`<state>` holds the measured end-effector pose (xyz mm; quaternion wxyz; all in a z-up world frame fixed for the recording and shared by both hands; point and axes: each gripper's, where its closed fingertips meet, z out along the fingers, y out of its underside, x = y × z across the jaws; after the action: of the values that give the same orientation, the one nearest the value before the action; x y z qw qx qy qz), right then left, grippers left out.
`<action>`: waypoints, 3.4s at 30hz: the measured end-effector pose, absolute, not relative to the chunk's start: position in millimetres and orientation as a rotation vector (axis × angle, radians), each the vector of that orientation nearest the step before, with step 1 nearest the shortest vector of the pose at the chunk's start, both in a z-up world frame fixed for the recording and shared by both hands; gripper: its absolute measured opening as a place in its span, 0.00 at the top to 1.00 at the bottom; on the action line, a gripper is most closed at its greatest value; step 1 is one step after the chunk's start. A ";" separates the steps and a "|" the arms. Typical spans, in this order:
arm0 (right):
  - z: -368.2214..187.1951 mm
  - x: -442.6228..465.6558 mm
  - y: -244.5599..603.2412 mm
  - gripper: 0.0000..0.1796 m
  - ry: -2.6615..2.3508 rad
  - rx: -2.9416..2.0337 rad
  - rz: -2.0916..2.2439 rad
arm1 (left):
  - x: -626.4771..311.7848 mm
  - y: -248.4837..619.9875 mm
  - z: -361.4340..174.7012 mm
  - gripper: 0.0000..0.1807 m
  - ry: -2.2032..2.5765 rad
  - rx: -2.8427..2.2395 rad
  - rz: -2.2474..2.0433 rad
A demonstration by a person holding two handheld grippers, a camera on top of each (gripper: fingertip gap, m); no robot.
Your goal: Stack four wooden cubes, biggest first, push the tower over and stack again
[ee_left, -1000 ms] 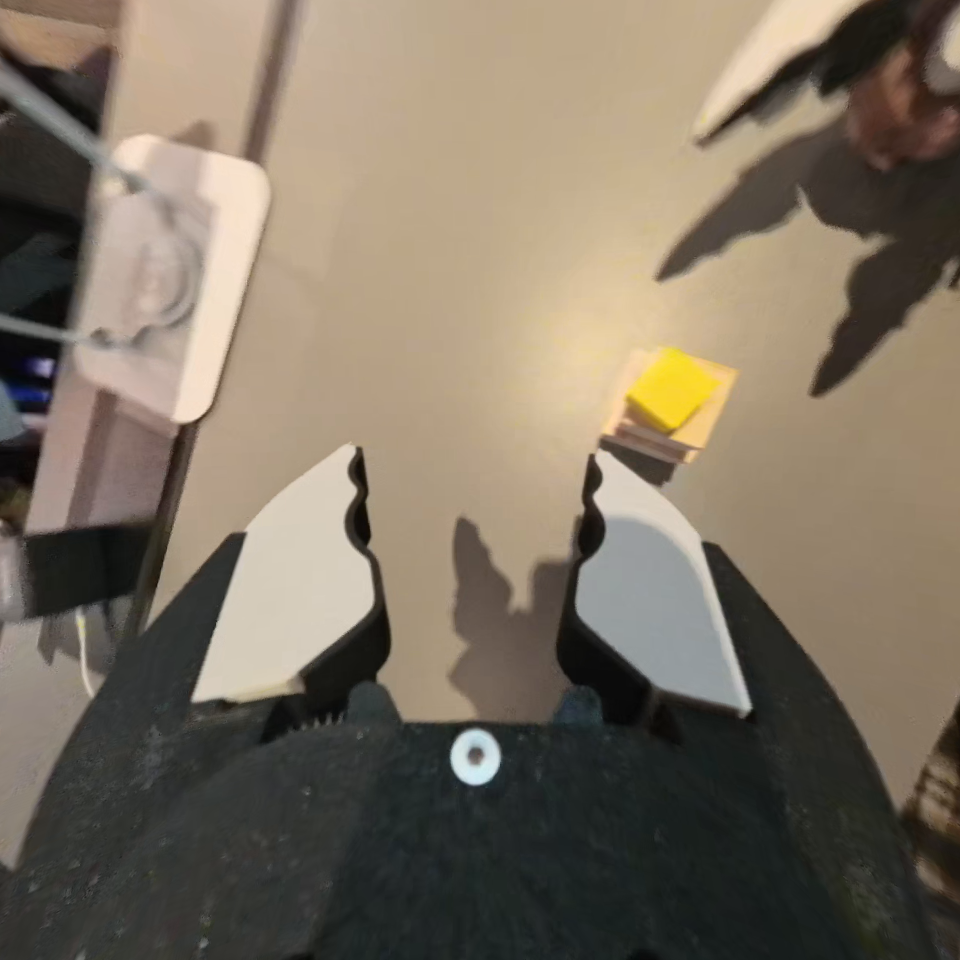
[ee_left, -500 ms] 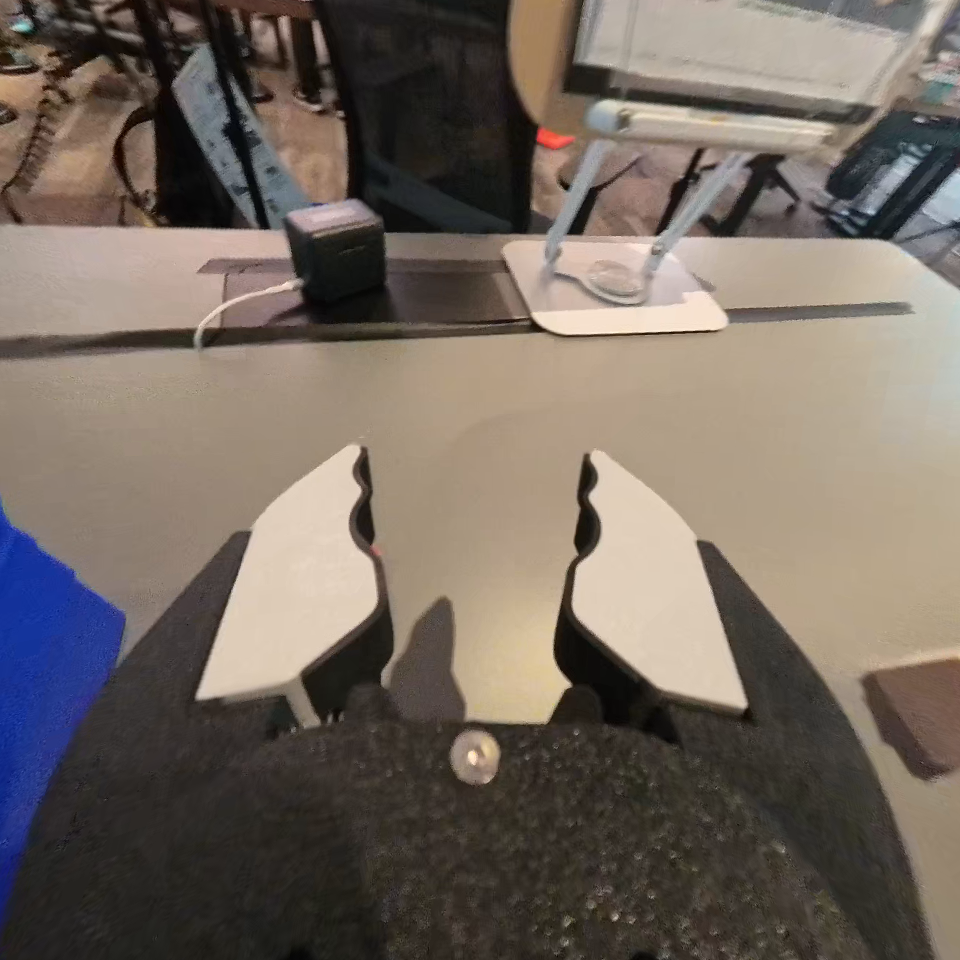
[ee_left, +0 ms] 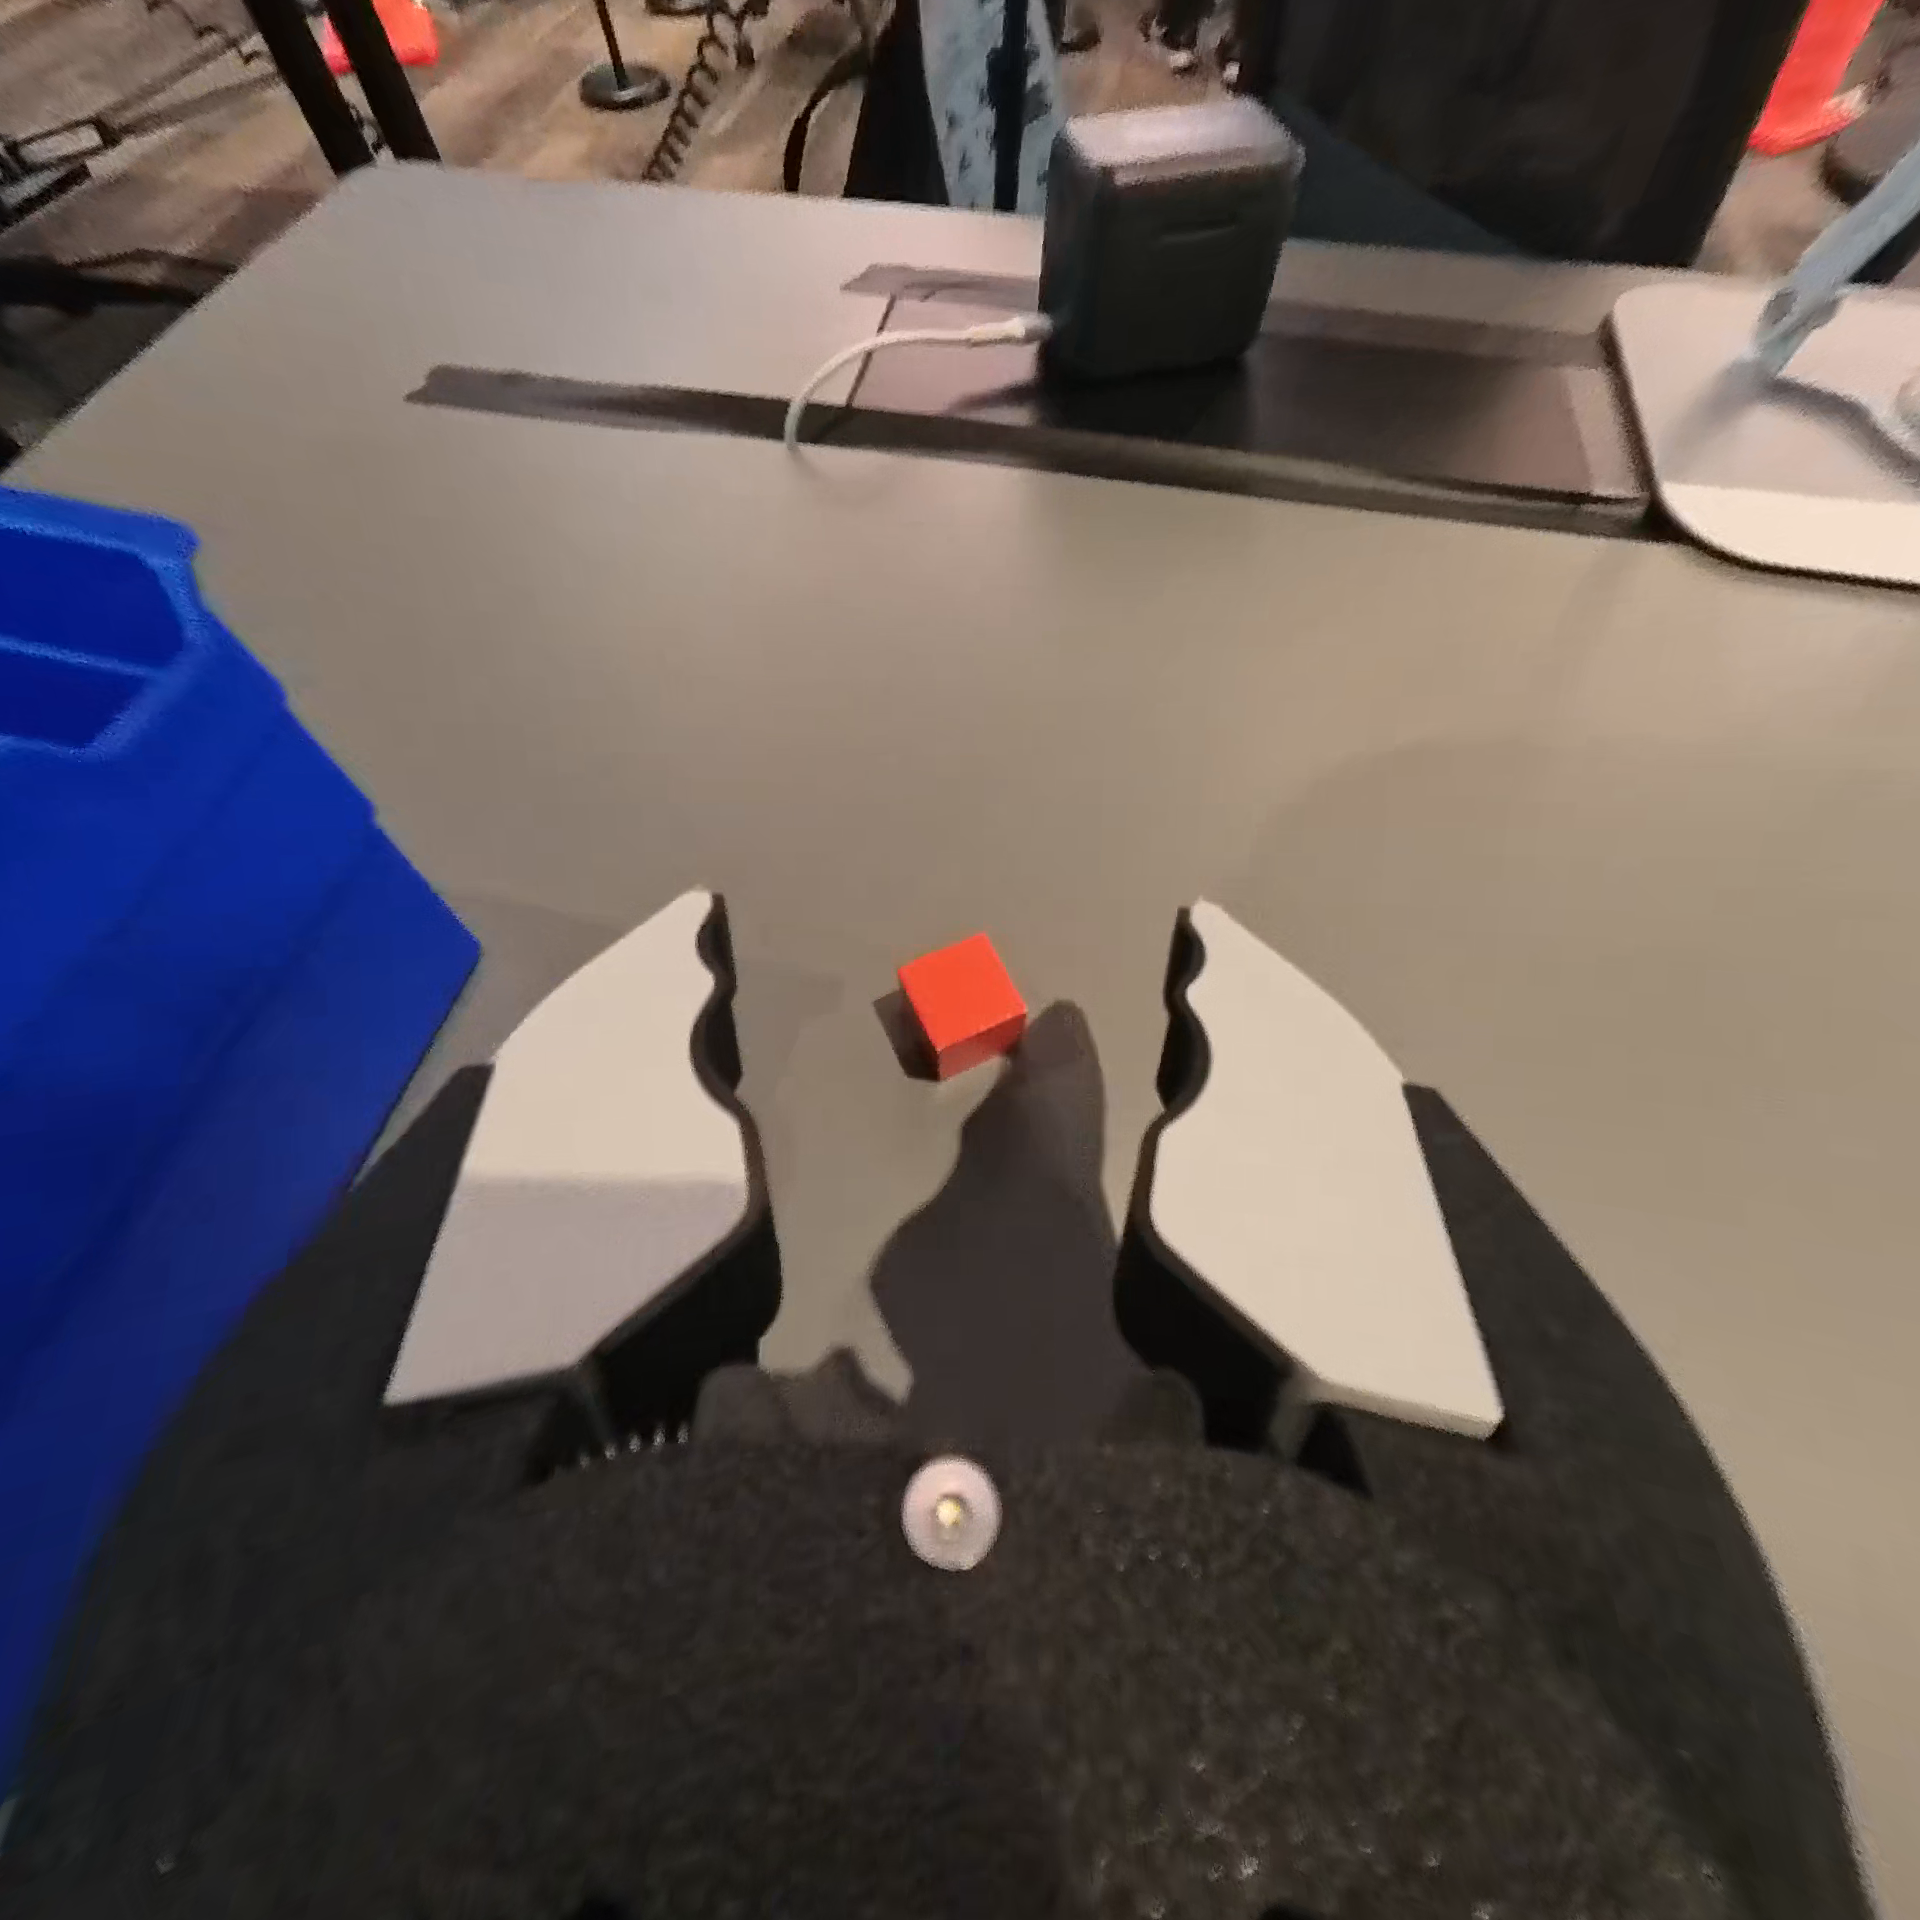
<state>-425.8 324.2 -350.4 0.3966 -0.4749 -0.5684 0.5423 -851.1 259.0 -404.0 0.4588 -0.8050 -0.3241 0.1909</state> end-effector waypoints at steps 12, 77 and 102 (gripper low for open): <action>-346.2 -425.3 321.4 0.39 -1.437 -1.185 1.386 | -863.0 257.3 -431.4 0.60 -1.006 -2.101 0.487; -346.0 -421.0 328.3 0.40 -1.412 -1.200 1.374 | -479.0 313.1 -303.7 0.87 1.371 -2.065 -0.419; -347.5 -422.2 326.5 0.40 -1.427 -1.199 1.374 | -478.0 306.9 -331.7 0.87 1.681 -1.973 -0.447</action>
<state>-422.2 326.5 -347.5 0.4015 -0.4744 -0.5644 0.5434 -478.0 306.9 -331.7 0.2528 -0.7257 0.6184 -0.1646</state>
